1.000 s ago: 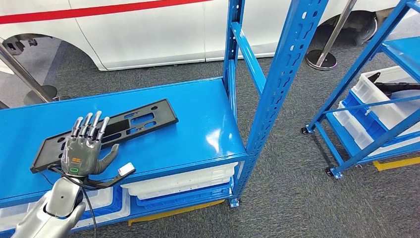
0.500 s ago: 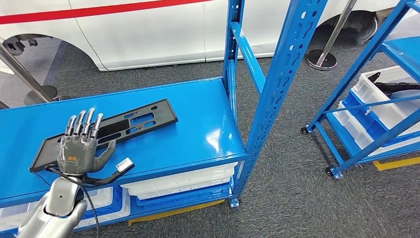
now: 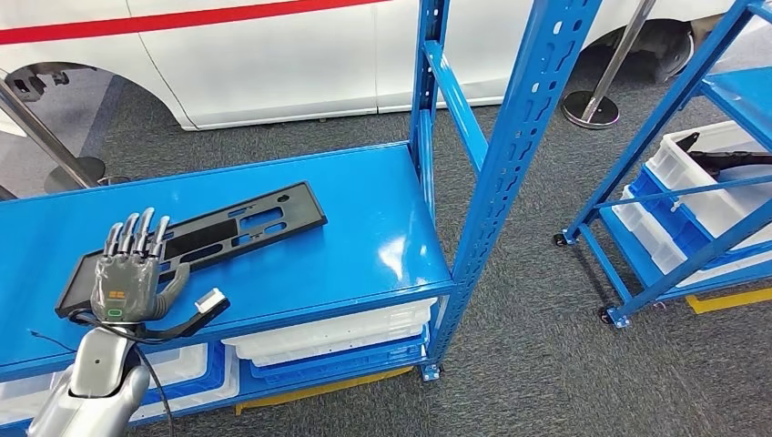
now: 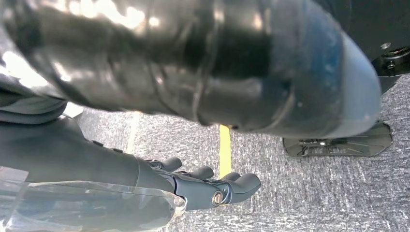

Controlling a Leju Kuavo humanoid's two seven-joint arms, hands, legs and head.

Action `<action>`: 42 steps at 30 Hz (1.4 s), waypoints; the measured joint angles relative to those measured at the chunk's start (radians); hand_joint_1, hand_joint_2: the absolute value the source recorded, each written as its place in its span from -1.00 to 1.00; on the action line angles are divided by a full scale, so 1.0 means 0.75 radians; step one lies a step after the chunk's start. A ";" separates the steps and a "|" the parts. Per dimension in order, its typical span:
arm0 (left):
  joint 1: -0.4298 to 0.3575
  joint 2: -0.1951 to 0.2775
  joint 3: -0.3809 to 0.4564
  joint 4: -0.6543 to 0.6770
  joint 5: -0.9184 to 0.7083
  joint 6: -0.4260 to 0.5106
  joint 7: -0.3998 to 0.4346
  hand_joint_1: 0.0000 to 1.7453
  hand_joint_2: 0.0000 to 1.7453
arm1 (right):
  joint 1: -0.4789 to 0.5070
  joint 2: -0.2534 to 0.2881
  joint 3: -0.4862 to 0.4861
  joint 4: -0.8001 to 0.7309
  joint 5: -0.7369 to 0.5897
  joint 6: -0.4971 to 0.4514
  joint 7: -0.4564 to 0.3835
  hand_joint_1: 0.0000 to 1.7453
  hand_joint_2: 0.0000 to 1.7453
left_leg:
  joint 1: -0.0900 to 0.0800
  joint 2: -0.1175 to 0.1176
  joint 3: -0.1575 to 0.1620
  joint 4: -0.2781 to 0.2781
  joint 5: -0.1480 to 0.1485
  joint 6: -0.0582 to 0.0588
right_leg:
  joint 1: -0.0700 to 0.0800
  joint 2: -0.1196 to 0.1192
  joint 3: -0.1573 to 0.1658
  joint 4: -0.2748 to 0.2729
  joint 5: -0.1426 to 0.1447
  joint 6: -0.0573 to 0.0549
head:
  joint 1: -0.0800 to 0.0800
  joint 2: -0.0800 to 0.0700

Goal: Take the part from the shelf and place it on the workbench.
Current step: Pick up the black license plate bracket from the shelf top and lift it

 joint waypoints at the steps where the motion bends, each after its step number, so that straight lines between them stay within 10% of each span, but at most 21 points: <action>1: 0.000 -0.004 0.026 0.018 0.009 0.000 -0.011 -1.00 1.00 | 0.000 0.000 -0.001 0.000 0.000 0.000 0.000 -1.00 -1.00 | 0.000 0.000 0.000 0.000 0.000 0.000 | 0.000 0.000 0.000 0.000 0.000 0.000 | 0.000 0.000; 15: -0.005 -0.024 0.258 0.227 0.129 0.004 -0.118 -1.00 1.00 | 0.000 0.000 -0.021 0.000 0.006 0.000 -0.003 -1.00 -1.00 | 0.000 0.000 0.002 0.000 0.000 -0.001 | 0.000 0.000 0.001 0.000 0.000 0.000 | 0.000 0.000; 42: -0.034 -0.047 0.346 0.294 0.035 0.005 -0.134 -1.00 1.00 | -0.001 0.000 -0.022 0.000 0.027 0.000 -0.007 -1.00 -1.00 | 0.000 0.000 0.002 0.000 0.000 -0.001 | 0.000 -0.001 0.001 0.000 0.000 0.000 | 0.000 0.000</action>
